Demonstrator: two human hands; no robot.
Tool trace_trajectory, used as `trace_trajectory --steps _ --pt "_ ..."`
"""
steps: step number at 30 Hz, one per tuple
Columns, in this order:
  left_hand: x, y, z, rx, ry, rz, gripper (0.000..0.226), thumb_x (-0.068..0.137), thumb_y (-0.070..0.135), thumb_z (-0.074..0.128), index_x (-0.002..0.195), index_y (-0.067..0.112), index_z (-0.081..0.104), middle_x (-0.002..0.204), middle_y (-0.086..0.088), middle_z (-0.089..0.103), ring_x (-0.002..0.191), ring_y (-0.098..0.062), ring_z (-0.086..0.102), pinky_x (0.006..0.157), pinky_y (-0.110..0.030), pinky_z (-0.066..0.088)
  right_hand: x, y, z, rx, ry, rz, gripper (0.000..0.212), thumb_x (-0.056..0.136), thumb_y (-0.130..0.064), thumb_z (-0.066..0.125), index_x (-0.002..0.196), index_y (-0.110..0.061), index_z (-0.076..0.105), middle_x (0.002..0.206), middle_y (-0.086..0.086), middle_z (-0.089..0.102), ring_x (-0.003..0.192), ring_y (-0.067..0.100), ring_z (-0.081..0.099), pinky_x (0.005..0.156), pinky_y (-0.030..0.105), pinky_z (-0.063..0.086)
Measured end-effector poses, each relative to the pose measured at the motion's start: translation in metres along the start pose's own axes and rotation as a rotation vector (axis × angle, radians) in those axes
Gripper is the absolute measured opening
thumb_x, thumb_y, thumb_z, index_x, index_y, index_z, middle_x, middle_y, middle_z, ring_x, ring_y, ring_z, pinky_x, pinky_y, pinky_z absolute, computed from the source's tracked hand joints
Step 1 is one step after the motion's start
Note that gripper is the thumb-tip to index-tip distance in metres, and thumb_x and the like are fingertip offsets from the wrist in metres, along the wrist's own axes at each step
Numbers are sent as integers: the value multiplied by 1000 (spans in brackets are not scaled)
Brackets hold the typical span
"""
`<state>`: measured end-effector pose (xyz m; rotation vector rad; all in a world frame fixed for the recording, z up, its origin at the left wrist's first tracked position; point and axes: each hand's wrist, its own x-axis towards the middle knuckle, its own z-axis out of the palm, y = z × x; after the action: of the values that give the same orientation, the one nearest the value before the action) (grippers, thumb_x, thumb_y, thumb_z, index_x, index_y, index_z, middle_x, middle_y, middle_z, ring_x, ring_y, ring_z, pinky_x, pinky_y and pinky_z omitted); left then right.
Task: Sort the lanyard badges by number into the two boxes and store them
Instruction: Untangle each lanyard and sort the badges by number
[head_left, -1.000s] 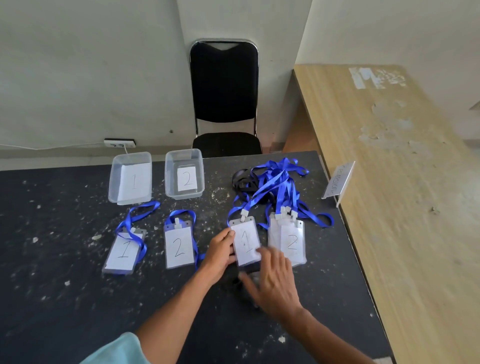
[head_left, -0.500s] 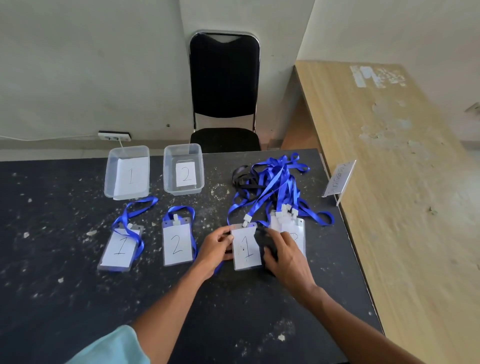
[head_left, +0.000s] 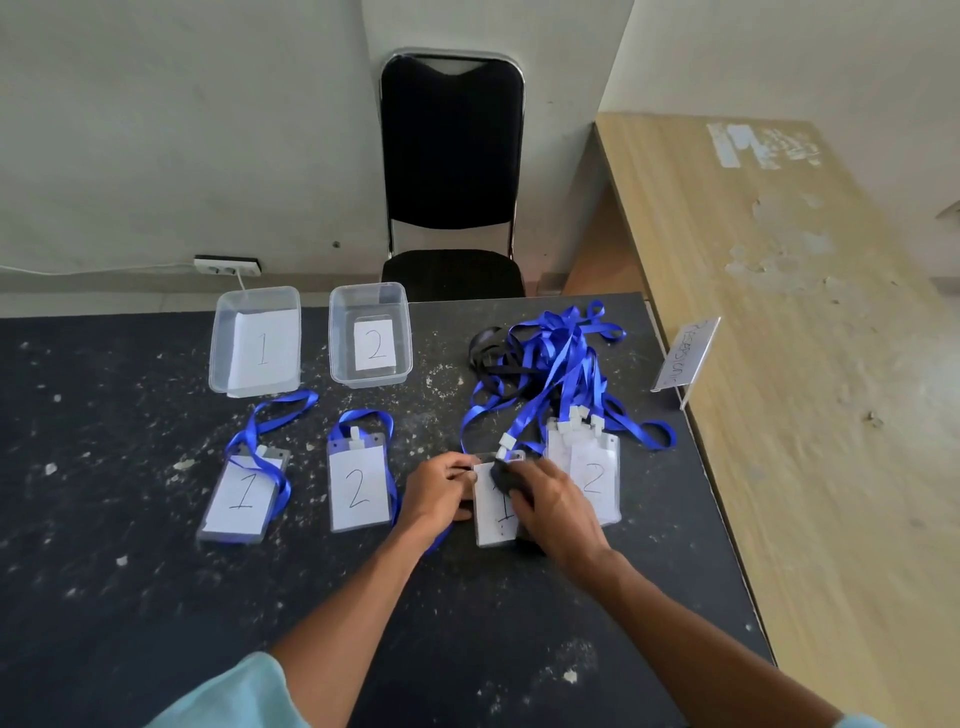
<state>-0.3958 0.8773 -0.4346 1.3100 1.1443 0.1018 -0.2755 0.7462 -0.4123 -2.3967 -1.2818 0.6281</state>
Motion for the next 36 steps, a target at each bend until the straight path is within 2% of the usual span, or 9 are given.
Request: trace_trajectory --steps 6,11,17,23,25,28,31,33,36 --pt "3 -2 1 -14 10 -16 20 94 3 59 108 11 71 106 -7 72 90 -20 72 71 -40 63 -2 -12 17 -52 -69 -133 35 96 -23 52 128 -36 59 116 -1 56 107 22 55 85 35 53" --pt "2 0 -1 -18 -3 -28 20 95 2 58 111 7 68 106 -10 70 88 -22 72 68 -37 63 -25 4 5 -196 -282 -308 34 94 -28 51 126 -39 59 116 -4 51 106 19 53 80 37 55" --pt "3 2 -2 -48 -17 -37 16 95 1 58 104 7 69 105 -9 72 88 -24 73 71 -44 63 -1 -4 -2 -84 -55 -95 34 99 -30 50 131 -39 58 118 -6 54 108 18 53 84 35 53" --pt "3 3 -3 -1 -24 -30 16 96 2 58 109 5 67 104 -11 70 89 -23 73 68 -37 63 -44 4 8 -202 -309 -285 34 93 -30 51 125 -40 58 122 -6 49 109 19 51 80 36 54" --pt "3 4 -3 19 -28 -28 16 96 2 57 109 7 66 104 -9 70 89 -21 72 68 -35 63 -44 7 2 -196 -269 -233 29 94 -32 50 122 -36 59 119 -6 49 108 18 52 78 35 54" --pt "3 5 -3 0 -24 -24 16 96 0 56 108 5 66 104 -10 70 88 -22 73 68 -36 63 -31 7 0 -132 -46 9 28 98 -29 47 124 -33 58 117 -7 49 107 17 54 79 33 54" --pt "3 4 -2 18 -19 -17 17 95 1 57 108 6 67 104 -10 71 87 -21 73 69 -37 63 -23 -5 6 -152 -125 -17 33 99 -26 48 130 -30 56 127 -4 48 112 20 53 87 36 53" --pt "5 4 -2 85 -10 15 18 95 3 59 109 10 69 104 -7 71 88 -18 72 67 -34 63 -19 -9 2 -112 -163 -38 31 97 -25 50 126 -27 60 121 -3 51 106 20 57 84 33 52" --pt "6 4 2 150 23 64 18 95 4 61 108 11 70 102 -4 69 90 -18 70 64 -32 63 4 -3 -7 1 -4 141 29 98 -24 47 123 -27 60 116 -1 51 99 21 59 80 34 52"
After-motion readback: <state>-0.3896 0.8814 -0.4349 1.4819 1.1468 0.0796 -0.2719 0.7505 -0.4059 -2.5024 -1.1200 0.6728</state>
